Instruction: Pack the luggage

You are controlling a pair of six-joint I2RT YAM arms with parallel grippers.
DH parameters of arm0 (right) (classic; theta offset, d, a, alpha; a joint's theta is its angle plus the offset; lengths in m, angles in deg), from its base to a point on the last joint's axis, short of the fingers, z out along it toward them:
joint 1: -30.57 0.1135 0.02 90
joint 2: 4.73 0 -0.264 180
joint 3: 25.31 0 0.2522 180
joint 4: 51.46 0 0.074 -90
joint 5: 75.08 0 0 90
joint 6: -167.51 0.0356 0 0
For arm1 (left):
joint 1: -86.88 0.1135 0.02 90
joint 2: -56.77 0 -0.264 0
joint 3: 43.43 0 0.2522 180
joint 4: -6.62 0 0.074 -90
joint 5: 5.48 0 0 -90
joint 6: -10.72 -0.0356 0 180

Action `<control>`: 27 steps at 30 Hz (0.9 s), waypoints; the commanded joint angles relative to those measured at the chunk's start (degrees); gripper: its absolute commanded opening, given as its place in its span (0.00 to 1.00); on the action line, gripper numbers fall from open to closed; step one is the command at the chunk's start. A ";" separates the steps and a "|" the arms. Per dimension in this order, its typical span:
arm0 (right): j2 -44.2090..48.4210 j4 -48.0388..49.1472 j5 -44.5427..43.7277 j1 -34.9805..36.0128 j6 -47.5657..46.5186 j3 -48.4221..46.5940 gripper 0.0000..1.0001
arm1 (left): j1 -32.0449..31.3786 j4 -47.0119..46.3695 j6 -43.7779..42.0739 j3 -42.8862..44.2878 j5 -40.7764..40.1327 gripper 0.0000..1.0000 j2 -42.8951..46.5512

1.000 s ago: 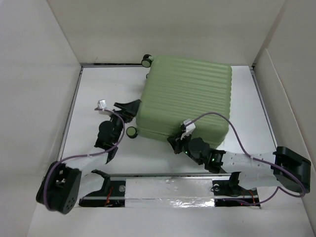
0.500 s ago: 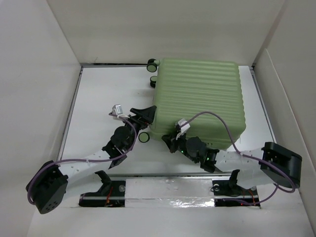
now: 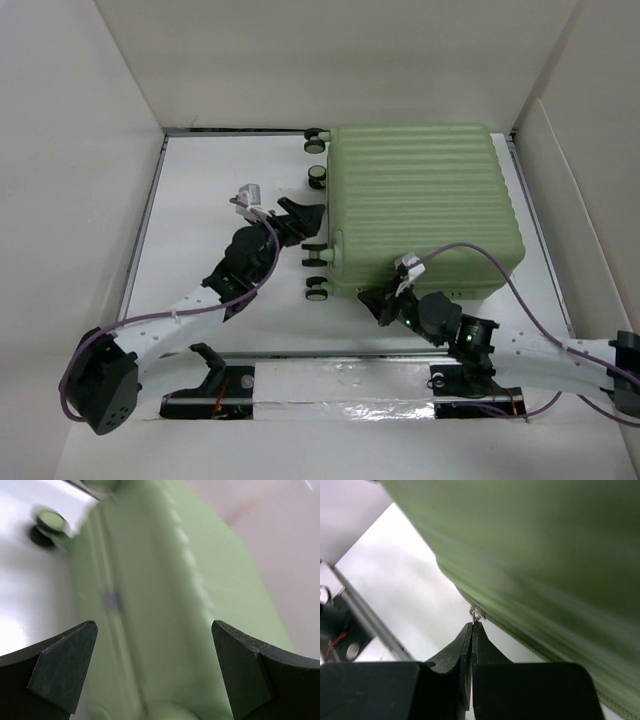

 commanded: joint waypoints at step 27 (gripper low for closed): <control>6.85 -13.40 9.60 3.15 2.95 -1.11 0.00 | 25.75 -3.38 -3.61 47.14 34.56 0.86 -50.84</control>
